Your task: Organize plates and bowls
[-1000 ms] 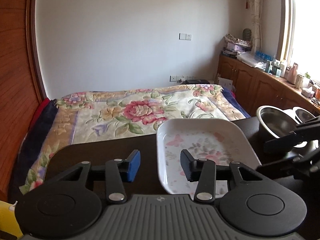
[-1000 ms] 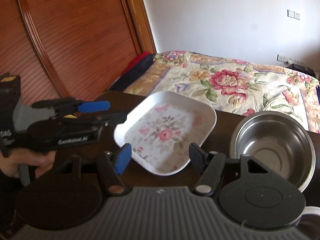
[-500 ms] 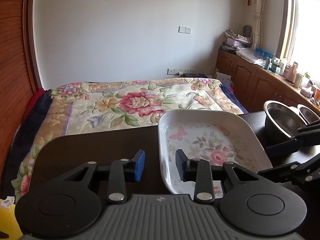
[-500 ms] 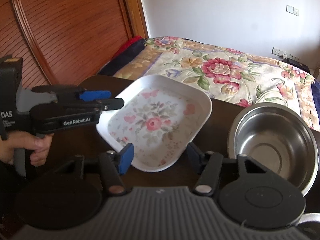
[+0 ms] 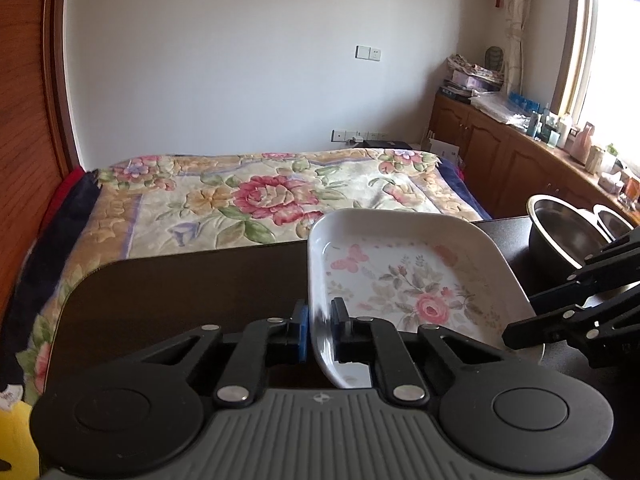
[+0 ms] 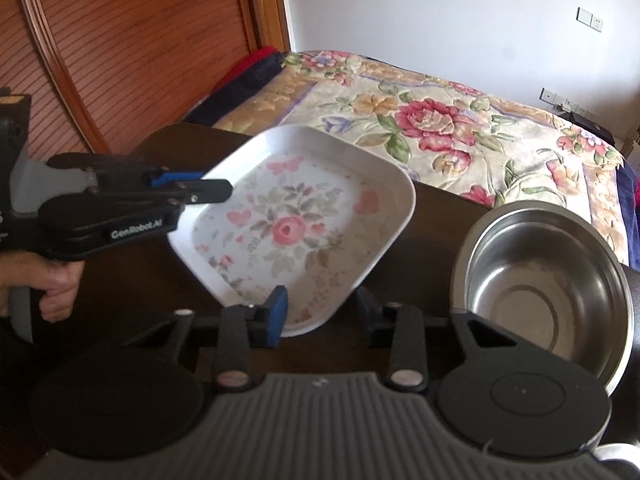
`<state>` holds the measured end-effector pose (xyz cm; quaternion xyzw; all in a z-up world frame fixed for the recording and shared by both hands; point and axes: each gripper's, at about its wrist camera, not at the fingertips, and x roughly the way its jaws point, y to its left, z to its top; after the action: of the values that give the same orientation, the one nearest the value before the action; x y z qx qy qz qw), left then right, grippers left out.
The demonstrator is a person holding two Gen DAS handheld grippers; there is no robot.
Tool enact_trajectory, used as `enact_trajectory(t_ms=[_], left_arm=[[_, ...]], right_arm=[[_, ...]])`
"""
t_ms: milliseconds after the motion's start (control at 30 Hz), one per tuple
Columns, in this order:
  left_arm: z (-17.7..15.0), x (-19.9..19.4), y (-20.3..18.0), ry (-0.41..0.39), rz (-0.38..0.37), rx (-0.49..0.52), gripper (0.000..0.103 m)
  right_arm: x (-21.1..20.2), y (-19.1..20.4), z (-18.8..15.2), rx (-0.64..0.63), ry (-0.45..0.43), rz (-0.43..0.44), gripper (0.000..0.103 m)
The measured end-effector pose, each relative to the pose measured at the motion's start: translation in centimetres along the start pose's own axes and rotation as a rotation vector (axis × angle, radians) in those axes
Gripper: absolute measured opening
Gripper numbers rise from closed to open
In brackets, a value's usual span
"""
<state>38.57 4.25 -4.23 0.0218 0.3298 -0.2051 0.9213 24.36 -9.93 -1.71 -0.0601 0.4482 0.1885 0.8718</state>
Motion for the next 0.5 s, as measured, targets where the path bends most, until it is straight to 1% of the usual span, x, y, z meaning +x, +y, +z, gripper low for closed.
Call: enact_trajectory(t_ms=[33,200,500], left_arm=[[0.0,-0.1,0.1,0.003,-0.003,-0.008,0.040],[-0.3,-0.8,0.5,0.013,-0.021,-0.050,0.040],[-0.8,-3.7,0.1,-0.012,-0.026,-0.063,0.040]], right_arm=[[0.0,0.0,0.0,-0.007,0.004,-0.005,0.026],[-0.1,-0.9,0.1,0.020,0.007,0.025,0.023],[-1.4,-0.9,-0.5,0.048,-0.045,0.056,0.021]])
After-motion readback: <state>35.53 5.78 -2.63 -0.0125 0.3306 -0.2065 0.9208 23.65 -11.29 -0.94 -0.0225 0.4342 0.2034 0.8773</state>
